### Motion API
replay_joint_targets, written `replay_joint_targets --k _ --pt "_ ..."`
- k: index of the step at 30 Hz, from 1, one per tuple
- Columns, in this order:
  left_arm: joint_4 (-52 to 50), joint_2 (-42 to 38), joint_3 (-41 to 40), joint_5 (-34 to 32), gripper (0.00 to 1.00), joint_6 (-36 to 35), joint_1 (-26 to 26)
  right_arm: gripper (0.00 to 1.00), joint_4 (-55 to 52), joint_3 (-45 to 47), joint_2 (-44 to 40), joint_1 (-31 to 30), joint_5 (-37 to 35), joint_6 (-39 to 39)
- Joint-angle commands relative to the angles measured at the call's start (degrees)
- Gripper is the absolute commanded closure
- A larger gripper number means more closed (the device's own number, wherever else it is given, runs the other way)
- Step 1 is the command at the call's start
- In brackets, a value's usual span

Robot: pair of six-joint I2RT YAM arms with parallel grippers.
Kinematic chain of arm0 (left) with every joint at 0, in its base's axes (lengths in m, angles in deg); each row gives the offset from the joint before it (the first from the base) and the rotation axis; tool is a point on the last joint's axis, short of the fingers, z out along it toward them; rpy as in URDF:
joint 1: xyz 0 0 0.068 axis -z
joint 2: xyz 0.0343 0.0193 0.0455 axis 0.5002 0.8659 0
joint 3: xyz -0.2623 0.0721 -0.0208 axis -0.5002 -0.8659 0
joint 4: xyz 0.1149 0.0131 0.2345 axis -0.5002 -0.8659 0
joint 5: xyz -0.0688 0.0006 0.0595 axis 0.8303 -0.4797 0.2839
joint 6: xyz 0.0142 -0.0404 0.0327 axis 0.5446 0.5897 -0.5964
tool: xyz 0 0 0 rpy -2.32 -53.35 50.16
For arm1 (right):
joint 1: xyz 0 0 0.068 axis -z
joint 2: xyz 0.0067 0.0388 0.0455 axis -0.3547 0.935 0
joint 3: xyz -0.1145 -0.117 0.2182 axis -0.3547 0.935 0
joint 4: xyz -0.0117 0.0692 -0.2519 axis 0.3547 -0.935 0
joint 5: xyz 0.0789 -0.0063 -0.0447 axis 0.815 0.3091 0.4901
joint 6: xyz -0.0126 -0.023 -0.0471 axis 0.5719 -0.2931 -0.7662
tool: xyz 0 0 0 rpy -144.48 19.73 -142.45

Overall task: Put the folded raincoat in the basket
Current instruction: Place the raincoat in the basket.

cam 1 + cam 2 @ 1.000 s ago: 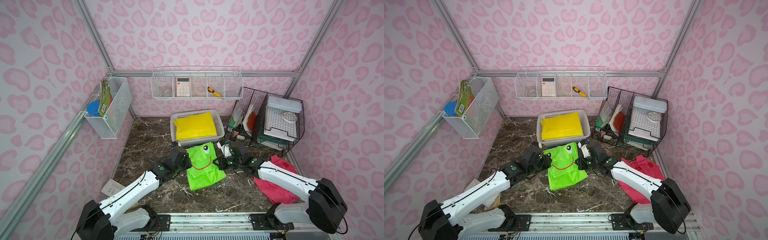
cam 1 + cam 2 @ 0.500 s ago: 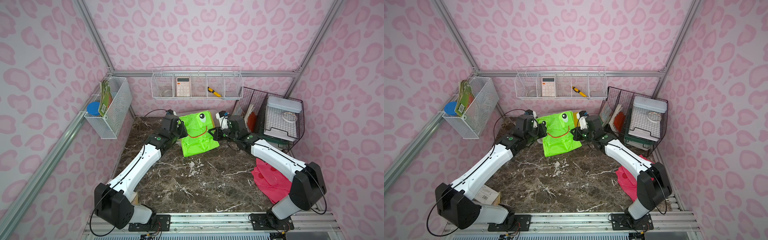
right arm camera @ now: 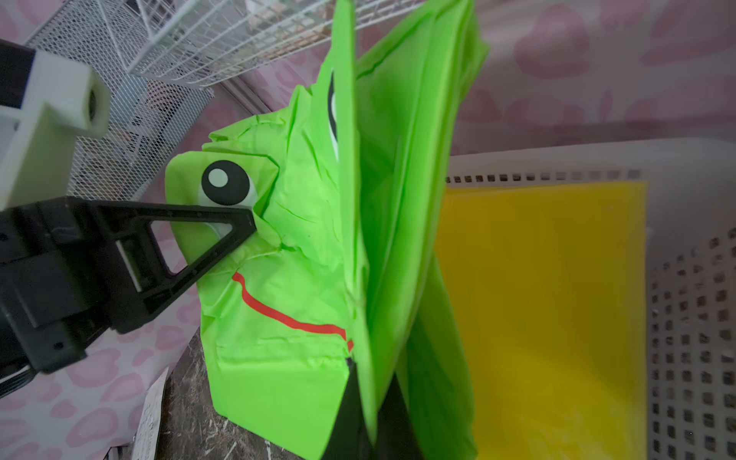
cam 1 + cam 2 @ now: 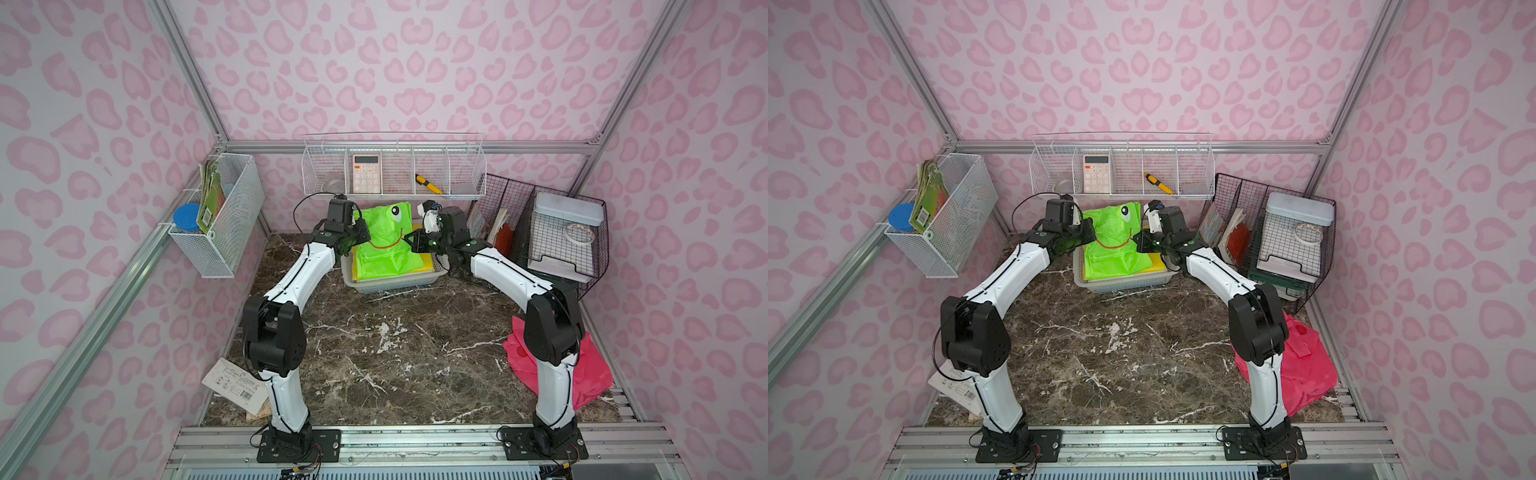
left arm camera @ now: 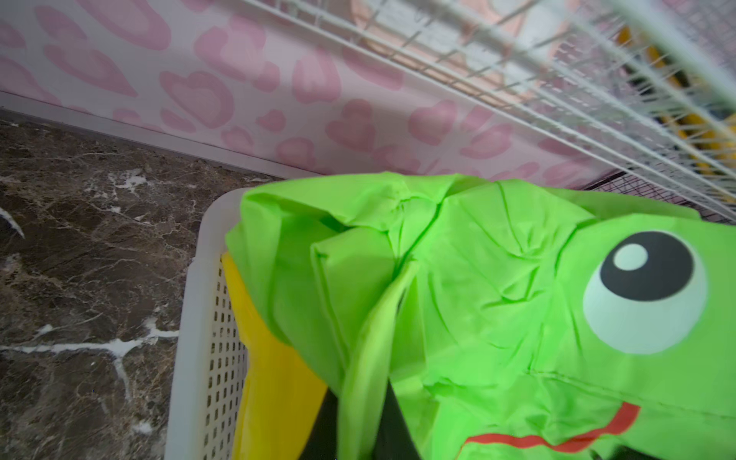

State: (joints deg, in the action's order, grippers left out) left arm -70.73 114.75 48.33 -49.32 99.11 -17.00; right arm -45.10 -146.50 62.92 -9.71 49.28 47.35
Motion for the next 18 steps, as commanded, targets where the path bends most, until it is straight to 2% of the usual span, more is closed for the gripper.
replay_joint_targets --k 1,10,18 --pt "2.4 2.32 0.47 4.24 0.9 -0.97 -1.37 1.0 -1.15 -2.44 2.55 0.38 -0.1 -0.86" --pt "0.15 12.04 5.92 5.66 0.89 -2.56 -2.08 1.0 -3.86 -2.73 7.8 1.56 -7.12 -3.24" --pt "-0.97 16.91 8.29 2.97 0.88 -2.88 -2.28 1.0 -5.86 -4.09 11.53 3.41 -7.89 -3.08"
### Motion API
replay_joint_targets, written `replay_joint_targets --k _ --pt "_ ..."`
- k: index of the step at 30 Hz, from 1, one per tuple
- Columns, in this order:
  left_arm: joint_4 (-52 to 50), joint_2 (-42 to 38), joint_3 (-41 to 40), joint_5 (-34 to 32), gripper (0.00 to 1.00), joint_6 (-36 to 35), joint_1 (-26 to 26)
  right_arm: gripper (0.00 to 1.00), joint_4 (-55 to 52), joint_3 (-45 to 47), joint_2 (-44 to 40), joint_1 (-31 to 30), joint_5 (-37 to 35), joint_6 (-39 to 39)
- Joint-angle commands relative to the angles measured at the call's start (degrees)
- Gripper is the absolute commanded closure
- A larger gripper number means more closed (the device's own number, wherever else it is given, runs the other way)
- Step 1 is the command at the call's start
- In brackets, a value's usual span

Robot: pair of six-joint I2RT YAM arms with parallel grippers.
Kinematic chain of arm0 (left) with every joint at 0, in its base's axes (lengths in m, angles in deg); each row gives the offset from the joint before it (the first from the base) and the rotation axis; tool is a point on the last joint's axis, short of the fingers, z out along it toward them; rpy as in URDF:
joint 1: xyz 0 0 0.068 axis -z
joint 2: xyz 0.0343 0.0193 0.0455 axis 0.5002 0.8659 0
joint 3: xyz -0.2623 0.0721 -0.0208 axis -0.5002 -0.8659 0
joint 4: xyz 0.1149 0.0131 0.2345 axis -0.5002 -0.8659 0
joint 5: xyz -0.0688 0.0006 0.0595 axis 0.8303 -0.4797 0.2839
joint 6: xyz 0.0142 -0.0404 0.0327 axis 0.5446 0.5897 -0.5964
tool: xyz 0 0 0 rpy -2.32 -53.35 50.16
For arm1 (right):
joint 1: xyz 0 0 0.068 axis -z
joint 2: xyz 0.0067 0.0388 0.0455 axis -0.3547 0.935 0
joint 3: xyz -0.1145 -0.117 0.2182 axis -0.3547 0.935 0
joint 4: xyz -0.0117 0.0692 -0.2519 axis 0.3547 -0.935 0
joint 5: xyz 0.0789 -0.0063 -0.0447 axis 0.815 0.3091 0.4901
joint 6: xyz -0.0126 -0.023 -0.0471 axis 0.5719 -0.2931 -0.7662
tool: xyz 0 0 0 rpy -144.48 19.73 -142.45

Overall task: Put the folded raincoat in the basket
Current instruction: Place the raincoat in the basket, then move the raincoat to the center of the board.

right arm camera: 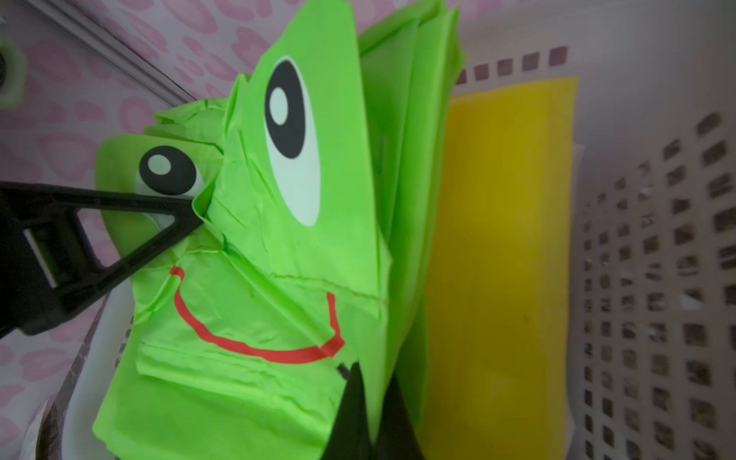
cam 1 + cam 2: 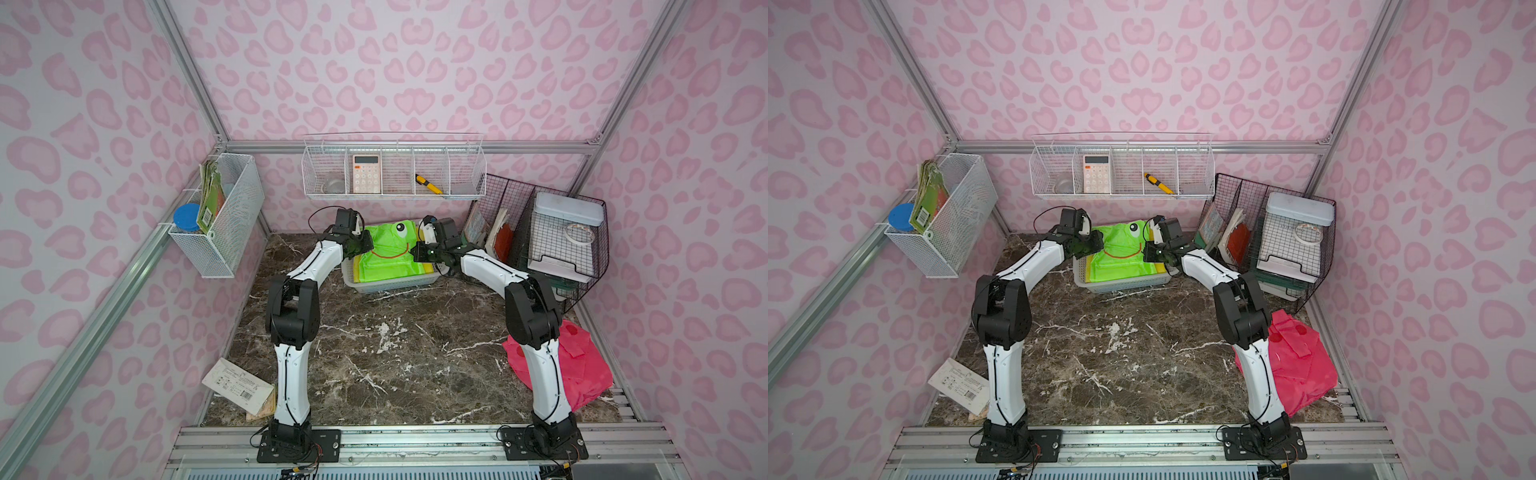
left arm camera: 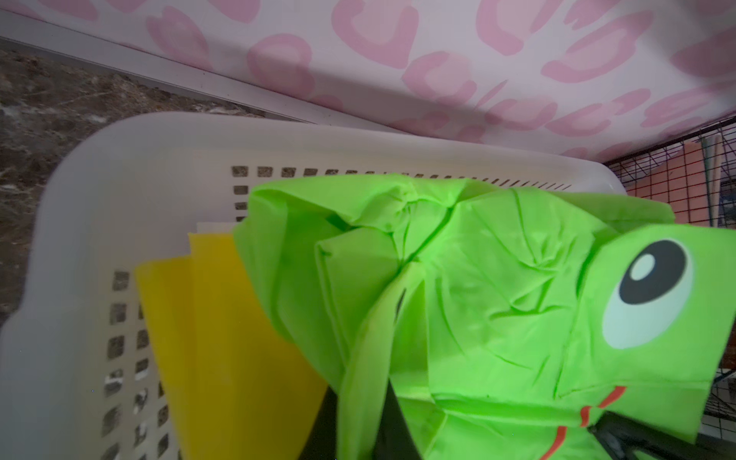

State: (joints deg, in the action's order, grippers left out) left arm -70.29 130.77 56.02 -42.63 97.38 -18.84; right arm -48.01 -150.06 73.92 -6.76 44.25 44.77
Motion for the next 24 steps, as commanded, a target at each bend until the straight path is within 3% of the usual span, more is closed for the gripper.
replay_joint_targets --k 1,5,9,12,16,20,24 --pt "-1.35 1.17 0.66 -3.96 0.87 -0.99 -0.54 0.99 -3.29 -0.88 0.99 0.46 -3.0 -0.58" --pt "-2.22 1.12 0.61 -5.2 0.79 -0.49 -0.61 0.86 -5.89 -3.69 1.29 0.46 -2.82 -1.28" --pt "-2.99 -0.82 0.17 -5.3 0.57 0.26 -0.62 0.56 -6.49 -4.47 0.28 0.37 -2.79 -1.52" --pt "-3.38 -3.47 -0.41 -4.96 0.44 0.43 -0.61 0.41 -6.84 -4.15 -2.47 0.32 -3.27 -1.89" --pt "-3.79 -8.04 -1.29 -4.13 0.31 0.49 -0.55 0.33 -7.92 -2.5 -7.52 0.31 -5.01 -2.27" --pt "-6.66 -13.86 -2.99 -4.81 0.25 1.3 -0.6 0.28 -7.19 3.68 -16.03 -0.07 -7.77 -2.85" --pt "-8.38 -24.21 -12.49 -5.64 0.09 2.68 -0.63 0.27 -8.47 12.78 -26.3 -0.11 -11.36 -2.71"
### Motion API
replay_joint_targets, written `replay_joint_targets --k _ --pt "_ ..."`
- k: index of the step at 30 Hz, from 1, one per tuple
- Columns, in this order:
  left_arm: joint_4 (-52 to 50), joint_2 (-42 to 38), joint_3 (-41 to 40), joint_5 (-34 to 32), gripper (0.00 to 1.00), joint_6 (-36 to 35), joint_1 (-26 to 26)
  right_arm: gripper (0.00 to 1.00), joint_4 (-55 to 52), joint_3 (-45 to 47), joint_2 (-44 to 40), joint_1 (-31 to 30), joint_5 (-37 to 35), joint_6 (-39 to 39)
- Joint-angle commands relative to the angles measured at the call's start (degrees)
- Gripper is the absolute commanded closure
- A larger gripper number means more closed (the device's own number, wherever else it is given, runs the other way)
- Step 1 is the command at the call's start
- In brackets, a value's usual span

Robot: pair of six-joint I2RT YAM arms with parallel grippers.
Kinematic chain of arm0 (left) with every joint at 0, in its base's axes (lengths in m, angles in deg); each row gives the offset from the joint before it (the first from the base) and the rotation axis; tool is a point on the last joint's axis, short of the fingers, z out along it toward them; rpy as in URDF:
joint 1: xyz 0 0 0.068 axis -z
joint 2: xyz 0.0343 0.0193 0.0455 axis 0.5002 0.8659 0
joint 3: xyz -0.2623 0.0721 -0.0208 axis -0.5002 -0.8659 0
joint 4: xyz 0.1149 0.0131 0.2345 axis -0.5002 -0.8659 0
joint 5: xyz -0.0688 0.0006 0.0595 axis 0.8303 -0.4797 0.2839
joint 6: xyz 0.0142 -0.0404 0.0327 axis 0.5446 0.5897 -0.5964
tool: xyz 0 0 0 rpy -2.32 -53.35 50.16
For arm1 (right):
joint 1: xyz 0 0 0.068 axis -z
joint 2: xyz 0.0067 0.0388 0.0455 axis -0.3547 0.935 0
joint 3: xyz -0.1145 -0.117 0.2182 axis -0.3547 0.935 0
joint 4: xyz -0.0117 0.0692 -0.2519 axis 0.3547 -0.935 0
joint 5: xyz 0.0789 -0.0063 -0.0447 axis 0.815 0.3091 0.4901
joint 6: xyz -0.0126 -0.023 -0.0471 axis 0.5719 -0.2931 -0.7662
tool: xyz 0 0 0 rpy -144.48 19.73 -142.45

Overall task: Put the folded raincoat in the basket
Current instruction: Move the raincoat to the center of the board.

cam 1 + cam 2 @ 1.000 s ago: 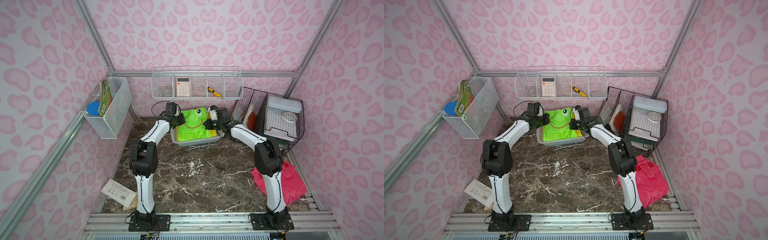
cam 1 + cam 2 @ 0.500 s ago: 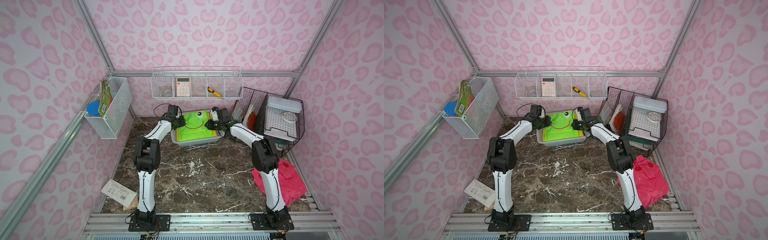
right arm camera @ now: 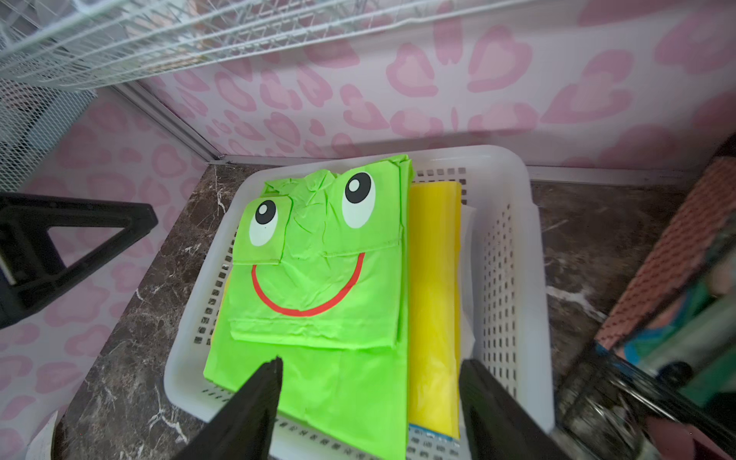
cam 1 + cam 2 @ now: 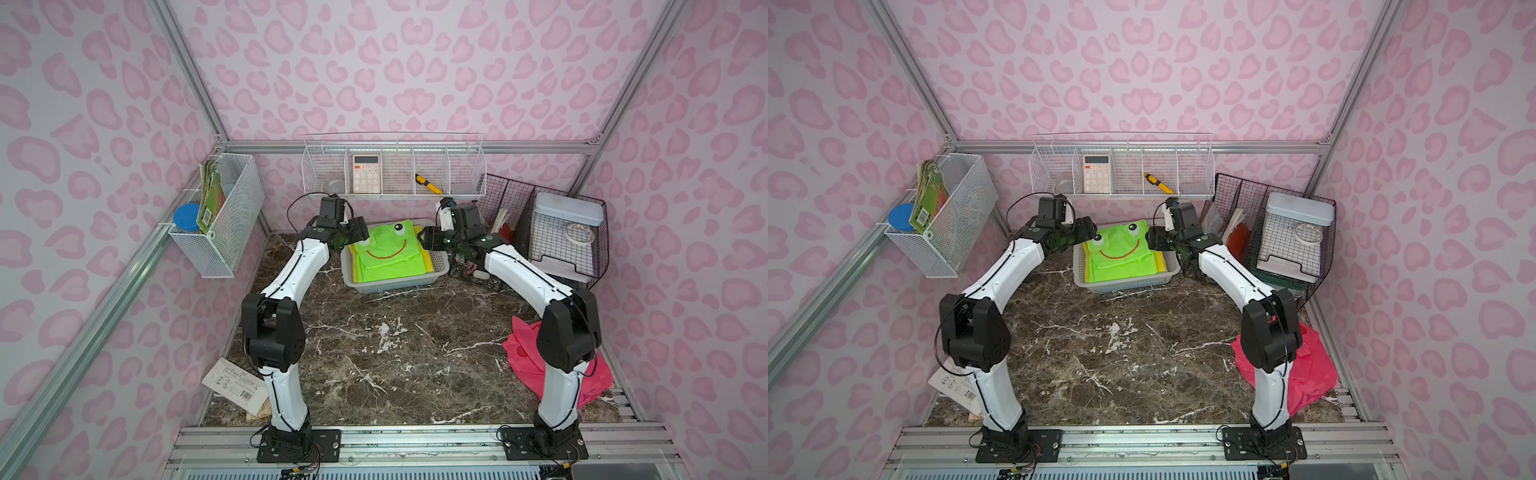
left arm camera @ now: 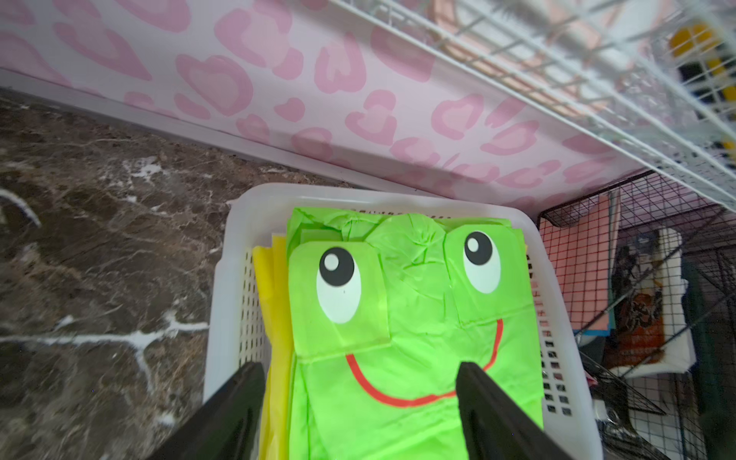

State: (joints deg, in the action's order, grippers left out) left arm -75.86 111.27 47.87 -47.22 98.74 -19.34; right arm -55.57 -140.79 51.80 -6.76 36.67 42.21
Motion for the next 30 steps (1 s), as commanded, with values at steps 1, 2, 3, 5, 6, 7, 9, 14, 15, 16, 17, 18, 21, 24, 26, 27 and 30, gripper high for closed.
replay_joint_targets --k 1,2,3,5,6,7,9,14,15,16,17,18,21,24,26,27,30 --pt "-1.88 -7.44 -7.9 -1.51 0.07 1.83 -0.13 0.28 -1.86 5.5 -6.55 -0.09 -4.61 -0.04" --pt "-0.46 -10.74 -12.12 -2.06 0.07 2.5 -0.11 0.28 -2.88 8.22 -9.27 -0.24 -5.71 0.29" --pt "0.71 -13.86 -16.66 -2.57 0.06 3.22 -0.09 0.27 -3.49 11.64 -12.19 -0.21 -6.73 0.58" --pt "2.83 -19.23 -23.91 -2.67 0.06 5.96 -0.06 0.27 -4.3 19.36 -17.68 -0.1 -9.52 1.7" --pt "3.22 -21.55 -27.5 -2.31 0.06 7.45 -0.13 0.26 -4.65 23.49 -20.91 -0.14 -11.35 2.4" --pt "3.25 -23.14 -30.17 -1.71 0.06 8.85 0.02 0.26 -4.96 27.14 -23.48 -0.11 -13.25 3.33" --pt "4.11 -26.77 -36.21 -0.63 0.07 10.72 0.72 0.23 -5.96 34.74 -28.62 0.43 -16.58 6.27" --pt "6.45 -34.14 -48.85 -0.23 0.07 11.89 3.47 0.17 -13.42 46.47 -34.15 5.87 -20.25 13.72" --pt "7.02 -35.63 -50.93 -0.02 0.07 12.15 3.92 0.13 -14.1 48.31 -34.73 6.92 -20.67 14.38" --pt "7.35 -36.9 -52.47 0.0 0.07 12.19 4.54 0.12 -14.7 49.78 -35.29 7.87 -20.76 15.06" --pt "7.55 -38.02 -53.74 -0.14 0.06 12.29 5.0 0.09 -14.92 50.9 -35.68 8.58 -20.67 15.61" --pt "7.72 -39.01 -54.73 -0.17 0.06 12.21 5.59 0.07 -14.9 52.27 -36.16 9.3 -20.47 16.49" --pt "6.83 -41.28 -56.59 -1.04 0.06 11.7 7.2 0.07 -12.45 56.84 -37.46 11.95 -17.05 19.27" --pt "6.41 -42.73 -57.9 -0.98 0.06 11.7 7.97 0.06 -8.74 61.2 -38.22 14.95 -12.18 20.72" --pt "6.47 -43.74 -58.67 -1.14 0.06 11.79 8.3 0.07 -7.52 62.65 -38.03 15.95 -10.64 21.0" --pt "6.43 -44.18 -59.07 -1.32 0.06 11.84 8.52 0.06 -7.1 63.04 -37.65 16.1 -10.05 21.04" --pt "6.04 -44.87 -59.72 -1.85 0.06 11.89 8.66 0.07 -4.75 64.7 -36.78 16.19 -7.83 21.37"
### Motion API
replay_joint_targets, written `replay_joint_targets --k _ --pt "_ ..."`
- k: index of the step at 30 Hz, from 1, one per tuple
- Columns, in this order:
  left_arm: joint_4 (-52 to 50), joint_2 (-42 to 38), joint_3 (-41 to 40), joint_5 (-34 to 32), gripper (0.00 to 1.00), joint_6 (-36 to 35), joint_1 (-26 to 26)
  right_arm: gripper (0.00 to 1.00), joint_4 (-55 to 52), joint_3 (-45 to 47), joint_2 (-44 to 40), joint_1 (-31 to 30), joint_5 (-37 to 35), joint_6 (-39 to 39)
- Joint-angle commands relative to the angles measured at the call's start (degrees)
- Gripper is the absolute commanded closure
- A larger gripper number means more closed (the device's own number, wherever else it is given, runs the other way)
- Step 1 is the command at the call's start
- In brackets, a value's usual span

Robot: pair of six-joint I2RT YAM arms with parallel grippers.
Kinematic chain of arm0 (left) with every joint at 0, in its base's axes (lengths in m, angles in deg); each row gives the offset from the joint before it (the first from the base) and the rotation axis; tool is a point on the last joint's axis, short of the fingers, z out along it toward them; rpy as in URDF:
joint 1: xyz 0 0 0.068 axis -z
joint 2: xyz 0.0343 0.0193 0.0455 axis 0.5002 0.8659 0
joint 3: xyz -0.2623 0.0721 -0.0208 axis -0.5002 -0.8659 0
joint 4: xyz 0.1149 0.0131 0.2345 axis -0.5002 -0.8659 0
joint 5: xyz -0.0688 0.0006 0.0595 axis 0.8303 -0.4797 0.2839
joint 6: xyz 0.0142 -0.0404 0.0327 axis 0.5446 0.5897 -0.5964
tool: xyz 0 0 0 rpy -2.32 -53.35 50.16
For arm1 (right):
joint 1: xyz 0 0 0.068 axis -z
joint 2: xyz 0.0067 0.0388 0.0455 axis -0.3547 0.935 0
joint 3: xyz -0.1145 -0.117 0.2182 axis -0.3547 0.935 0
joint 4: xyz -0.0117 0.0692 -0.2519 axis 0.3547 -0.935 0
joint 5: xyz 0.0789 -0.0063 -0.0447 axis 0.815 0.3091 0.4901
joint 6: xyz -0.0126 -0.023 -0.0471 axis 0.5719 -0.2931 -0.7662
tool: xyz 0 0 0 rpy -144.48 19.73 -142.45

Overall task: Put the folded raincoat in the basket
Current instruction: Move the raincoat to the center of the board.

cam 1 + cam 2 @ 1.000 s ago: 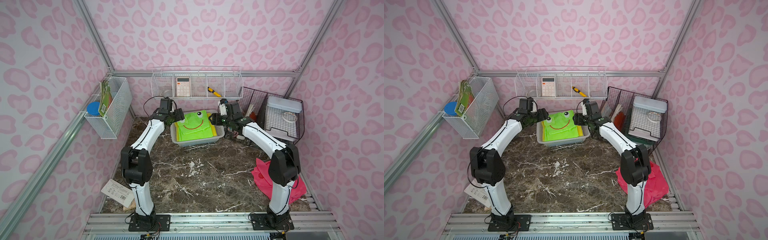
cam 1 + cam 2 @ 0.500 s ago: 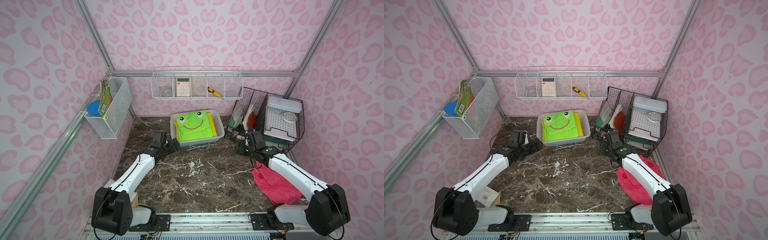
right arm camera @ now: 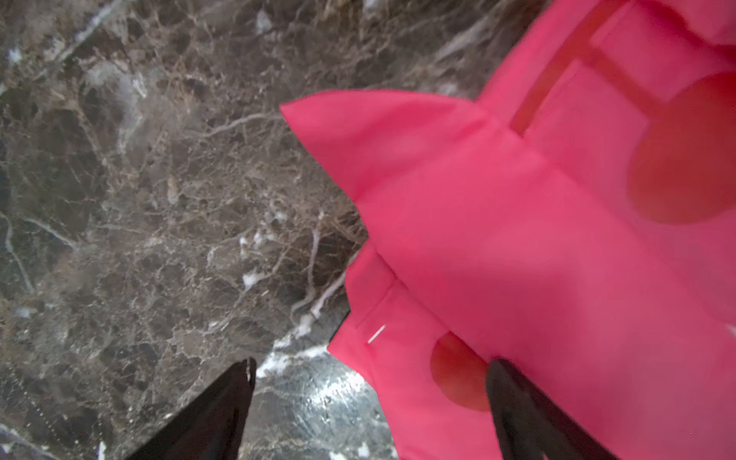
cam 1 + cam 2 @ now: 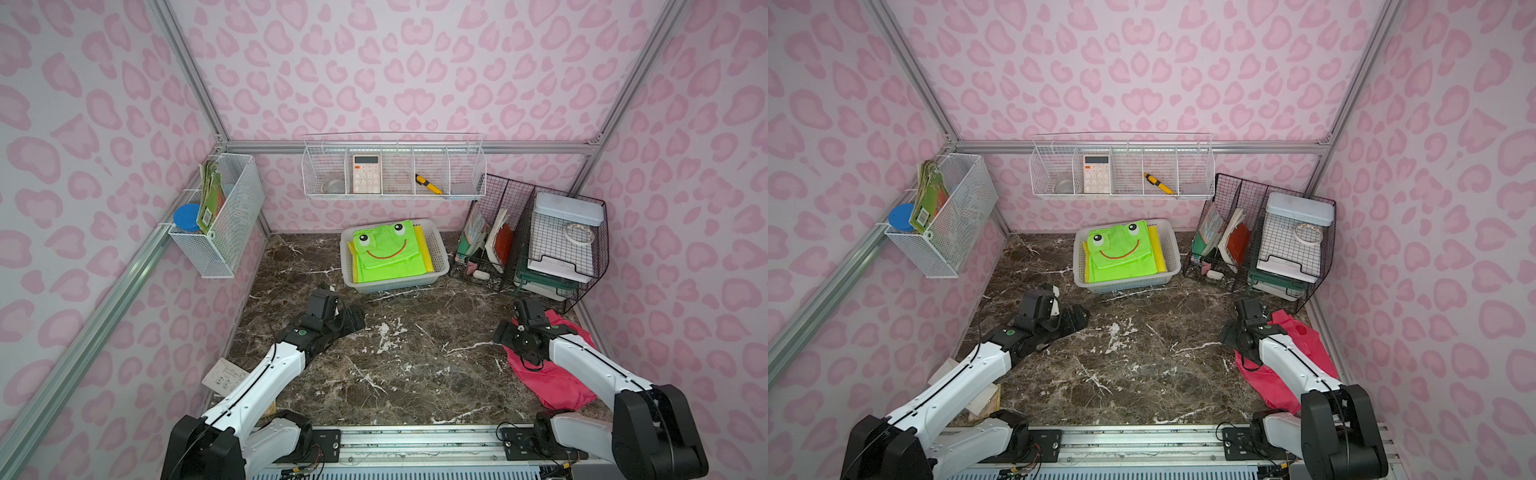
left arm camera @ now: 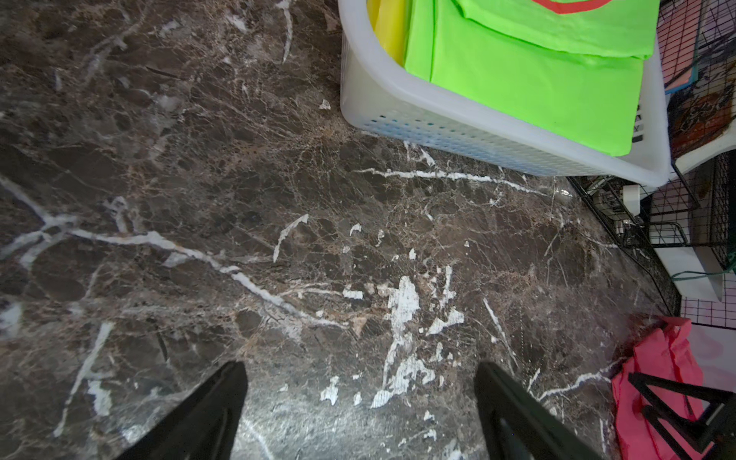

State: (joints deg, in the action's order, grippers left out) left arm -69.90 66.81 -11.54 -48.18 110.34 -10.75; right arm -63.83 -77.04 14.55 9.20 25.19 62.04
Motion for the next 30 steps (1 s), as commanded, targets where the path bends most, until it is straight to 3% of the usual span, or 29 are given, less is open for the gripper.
replay_joint_targets --k 1,5,11,16,21,25,30 --pt "0.05 -0.43 -0.36 -0.97 0.06 0.27 0.07 0.07 4.34 1.61 0.69 0.17 4.6 1.9" --pt "-0.2 -0.26 -0.44 -1.47 0.06 -0.51 0.16 0.08 7.21 3.25 0.45 -2.84 6.58 4.38" --pt "-2.44 -0.33 0.85 -2.83 0.06 -2.29 0.16 0.08 14.07 3.72 4.17 -15.15 7.72 12.7" --pt "-2.86 -0.89 -0.08 -2.57 0.06 -1.76 0.16 0.08 22.48 -0.49 10.36 -28.86 7.68 20.29" --pt "-3.19 -2.83 -3.01 -2.86 0.06 -0.46 0.21 0.08 26.13 -11.21 21.31 -37.71 8.97 20.04" --pt "-5.81 -6.73 -4.75 -2.32 0.06 -0.28 0.17 0.08 21.73 -16.94 22.4 -38.74 6.57 16.23" --pt "-4.2 -9.31 -8.12 3.17 0.06 2.9 2.14 0.08 11.86 -15.94 13.61 -33.2 0.79 9.86"
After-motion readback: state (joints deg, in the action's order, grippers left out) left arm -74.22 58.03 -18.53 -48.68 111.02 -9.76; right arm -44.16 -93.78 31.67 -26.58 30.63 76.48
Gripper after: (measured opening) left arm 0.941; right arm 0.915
